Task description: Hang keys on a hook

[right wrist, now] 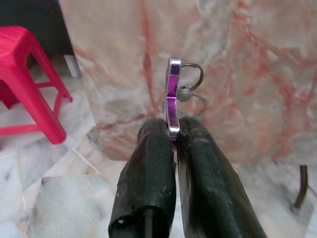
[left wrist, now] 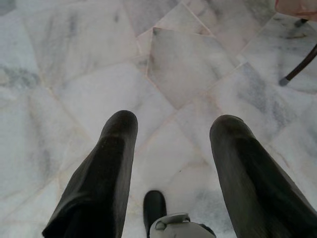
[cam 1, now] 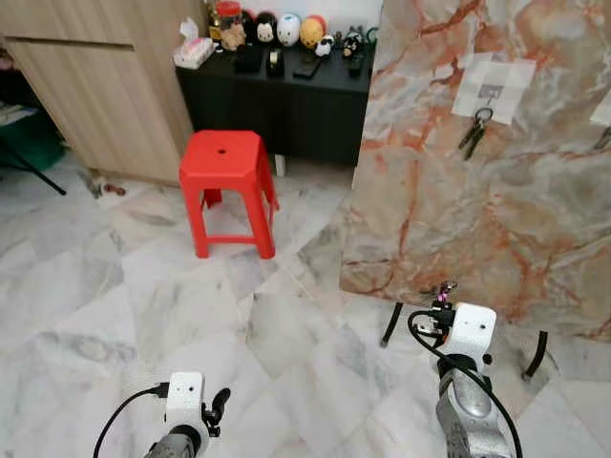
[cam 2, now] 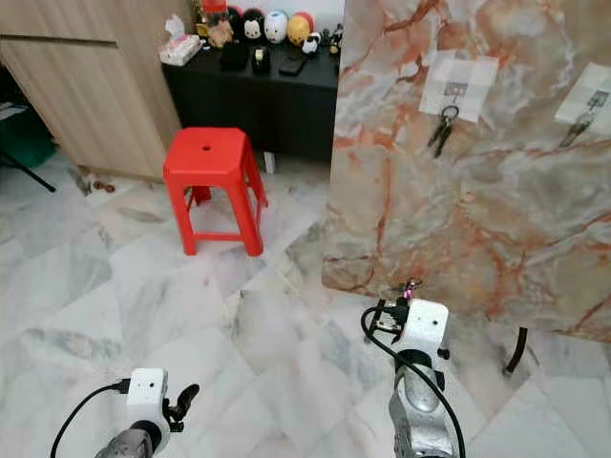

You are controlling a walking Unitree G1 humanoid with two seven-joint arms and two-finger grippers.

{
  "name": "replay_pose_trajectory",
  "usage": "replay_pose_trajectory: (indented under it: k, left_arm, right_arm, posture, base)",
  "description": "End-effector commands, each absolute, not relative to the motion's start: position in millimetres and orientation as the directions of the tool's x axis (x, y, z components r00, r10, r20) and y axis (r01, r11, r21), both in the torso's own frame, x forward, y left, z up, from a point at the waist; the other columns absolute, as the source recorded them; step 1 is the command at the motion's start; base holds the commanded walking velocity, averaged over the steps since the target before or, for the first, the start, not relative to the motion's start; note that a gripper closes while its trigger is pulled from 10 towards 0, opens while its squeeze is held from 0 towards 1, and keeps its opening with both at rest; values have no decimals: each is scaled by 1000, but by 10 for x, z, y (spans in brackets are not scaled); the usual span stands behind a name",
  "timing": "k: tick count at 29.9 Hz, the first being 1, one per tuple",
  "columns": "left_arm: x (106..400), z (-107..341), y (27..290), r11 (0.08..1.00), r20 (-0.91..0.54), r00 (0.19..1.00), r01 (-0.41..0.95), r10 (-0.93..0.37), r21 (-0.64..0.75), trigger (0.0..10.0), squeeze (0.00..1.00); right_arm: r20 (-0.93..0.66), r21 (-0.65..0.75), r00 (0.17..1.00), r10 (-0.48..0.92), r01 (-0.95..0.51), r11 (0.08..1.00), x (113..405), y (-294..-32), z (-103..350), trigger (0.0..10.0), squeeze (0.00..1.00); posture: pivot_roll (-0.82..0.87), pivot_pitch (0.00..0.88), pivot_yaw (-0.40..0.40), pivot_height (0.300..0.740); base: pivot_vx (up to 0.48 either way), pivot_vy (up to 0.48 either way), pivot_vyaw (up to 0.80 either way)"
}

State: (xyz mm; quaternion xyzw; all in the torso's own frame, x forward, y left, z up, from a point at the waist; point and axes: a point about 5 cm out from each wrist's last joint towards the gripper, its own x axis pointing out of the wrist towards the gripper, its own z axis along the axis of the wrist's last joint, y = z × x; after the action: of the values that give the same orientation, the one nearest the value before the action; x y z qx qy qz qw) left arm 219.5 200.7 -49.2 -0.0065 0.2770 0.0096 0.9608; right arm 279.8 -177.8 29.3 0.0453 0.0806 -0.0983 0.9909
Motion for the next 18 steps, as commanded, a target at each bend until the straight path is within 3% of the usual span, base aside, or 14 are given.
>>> replay_pose_trajectory:
  k: [1,18]
  left_arm:
    - [2121,-537,2036,1000,-555,831,-27,20,-3,10000,0]
    - [2133,-527,2049,1000,-554,833,-7,13,13,10000,0]
  right_arm:
    - [-151,75,970,-193,205,976,2818,-1773,324,10000,0]
    - [-127,65,968,-218,227,972,2878,-1785,372,10000,0]
  posture:
    - [103,69,0,740]
    - [101,40,2,740]
  base:
    - [0,0,0]
    - [0,0,0]
